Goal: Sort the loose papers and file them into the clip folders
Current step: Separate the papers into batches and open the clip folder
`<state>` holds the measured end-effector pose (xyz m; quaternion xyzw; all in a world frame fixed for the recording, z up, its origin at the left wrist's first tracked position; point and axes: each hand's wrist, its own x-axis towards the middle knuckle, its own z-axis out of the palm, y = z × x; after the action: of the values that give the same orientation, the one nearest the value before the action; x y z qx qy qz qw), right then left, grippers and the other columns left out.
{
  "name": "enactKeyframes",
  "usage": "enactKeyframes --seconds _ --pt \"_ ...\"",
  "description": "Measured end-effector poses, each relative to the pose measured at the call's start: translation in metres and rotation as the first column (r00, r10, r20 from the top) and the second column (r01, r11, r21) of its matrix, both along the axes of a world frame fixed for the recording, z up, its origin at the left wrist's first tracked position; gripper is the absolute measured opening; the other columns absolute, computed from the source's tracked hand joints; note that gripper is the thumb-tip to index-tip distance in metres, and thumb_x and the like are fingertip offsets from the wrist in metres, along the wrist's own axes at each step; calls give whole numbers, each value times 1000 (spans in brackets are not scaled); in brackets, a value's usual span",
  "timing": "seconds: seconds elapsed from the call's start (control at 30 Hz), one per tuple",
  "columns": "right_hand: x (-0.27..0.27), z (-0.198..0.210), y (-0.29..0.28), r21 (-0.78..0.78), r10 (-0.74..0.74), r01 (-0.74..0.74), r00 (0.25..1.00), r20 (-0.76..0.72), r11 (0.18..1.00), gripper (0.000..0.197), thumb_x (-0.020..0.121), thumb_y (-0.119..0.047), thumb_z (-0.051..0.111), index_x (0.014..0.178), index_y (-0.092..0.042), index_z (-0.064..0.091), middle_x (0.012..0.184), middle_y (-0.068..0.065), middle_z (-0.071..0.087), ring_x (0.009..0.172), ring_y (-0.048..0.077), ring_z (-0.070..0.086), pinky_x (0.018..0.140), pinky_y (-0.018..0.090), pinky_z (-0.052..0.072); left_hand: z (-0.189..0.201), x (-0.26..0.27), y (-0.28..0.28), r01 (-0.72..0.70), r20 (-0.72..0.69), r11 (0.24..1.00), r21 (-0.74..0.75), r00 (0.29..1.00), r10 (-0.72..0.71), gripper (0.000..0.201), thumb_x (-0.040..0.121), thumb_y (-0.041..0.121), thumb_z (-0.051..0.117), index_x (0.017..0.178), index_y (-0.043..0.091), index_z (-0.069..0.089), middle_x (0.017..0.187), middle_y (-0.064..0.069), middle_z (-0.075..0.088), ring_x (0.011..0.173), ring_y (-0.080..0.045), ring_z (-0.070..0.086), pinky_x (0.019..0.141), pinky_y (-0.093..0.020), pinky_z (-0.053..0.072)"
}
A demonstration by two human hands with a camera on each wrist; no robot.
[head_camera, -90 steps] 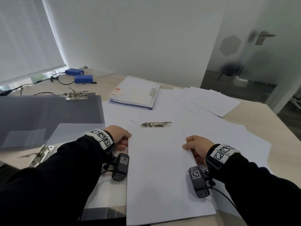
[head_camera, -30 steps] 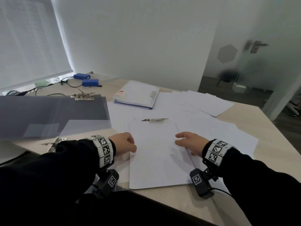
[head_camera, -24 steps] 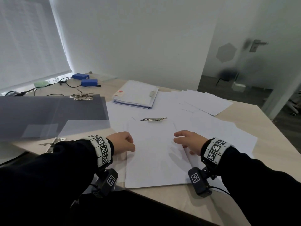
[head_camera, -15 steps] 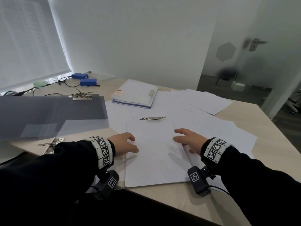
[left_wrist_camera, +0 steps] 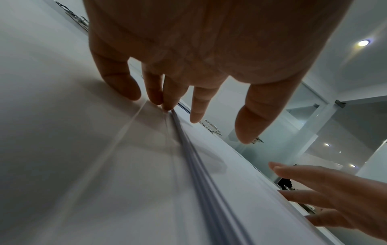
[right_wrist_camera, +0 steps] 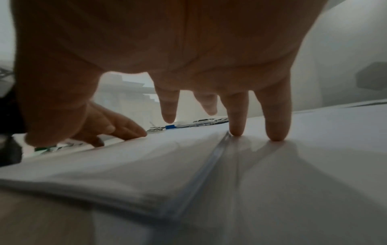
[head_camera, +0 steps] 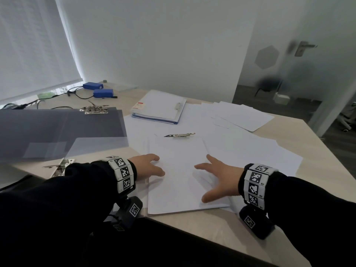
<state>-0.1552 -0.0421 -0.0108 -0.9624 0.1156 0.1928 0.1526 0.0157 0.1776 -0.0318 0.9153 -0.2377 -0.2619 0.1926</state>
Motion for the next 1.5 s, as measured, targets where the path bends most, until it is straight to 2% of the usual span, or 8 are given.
enactKeyframes --seconds 0.2,0.5,0.8,0.97,1.1,1.23,1.37,1.5 --pt "-2 0 11 -168 123 -140 987 -105 976 110 50 -75 74 139 -63 10 159 -19 -19 145 21 25 110 43 36 1 0 0 -13 13 1000 2 1000 13 70 83 49 70 144 33 39 144 -3 47 126 -22 50 100 -28 37" --pt "1 -3 13 -197 136 -151 987 -90 969 101 53 -68 72 137 -61 17 161 -15 -9 145 20 24 110 44 36 0 0 0 -9 24 1000 6 1000 9 68 82 48 70 142 33 42 147 -2 45 129 -22 48 106 -31 38" --pt "-1 -2 17 -221 137 -154 986 -92 963 97 58 -67 71 138 -61 15 161 -15 -8 146 21 18 112 46 33 -2 6 -2 23 78 999 46 997 -27 71 76 52 74 139 33 46 137 -3 48 124 -24 50 105 -37 42" --pt "2 1 12 -219 142 -166 983 -120 961 101 54 -79 68 139 -61 17 161 -15 6 146 18 18 115 47 27 5 15 -1 79 88 992 94 992 -87 70 77 54 72 139 32 48 144 -1 47 128 -22 49 109 -39 40" --pt "11 8 11 -244 110 -152 978 -178 958 82 64 -85 52 136 -63 21 158 -20 12 143 21 24 112 49 26 22 24 -6 136 186 982 131 970 -159 67 82 56 67 140 32 47 149 0 37 135 -23 41 112 -38 35" --pt "24 19 10 -351 136 -191 975 -176 917 71 71 -82 38 137 -59 27 151 -26 29 140 16 24 103 50 25 35 31 -21 225 355 932 285 878 -321 61 84 56 60 139 35 47 145 6 43 131 -22 43 105 -39 40" --pt "48 24 15 -406 121 -183 977 -173 896 55 74 -76 34 122 -53 50 130 -21 51 125 14 41 97 44 26 39 41 -44 304 344 849 432 814 -467 74 78 67 58 144 37 40 149 7 39 133 -24 43 105 -43 40" --pt "71 33 18 -330 32 -75 990 -136 941 41 86 -61 39 112 -40 63 113 -17 65 109 14 55 99 38 34 38 51 -63 352 289 780 518 785 -547 87 69 76 61 143 35 41 148 4 41 129 -27 48 103 -44 42"
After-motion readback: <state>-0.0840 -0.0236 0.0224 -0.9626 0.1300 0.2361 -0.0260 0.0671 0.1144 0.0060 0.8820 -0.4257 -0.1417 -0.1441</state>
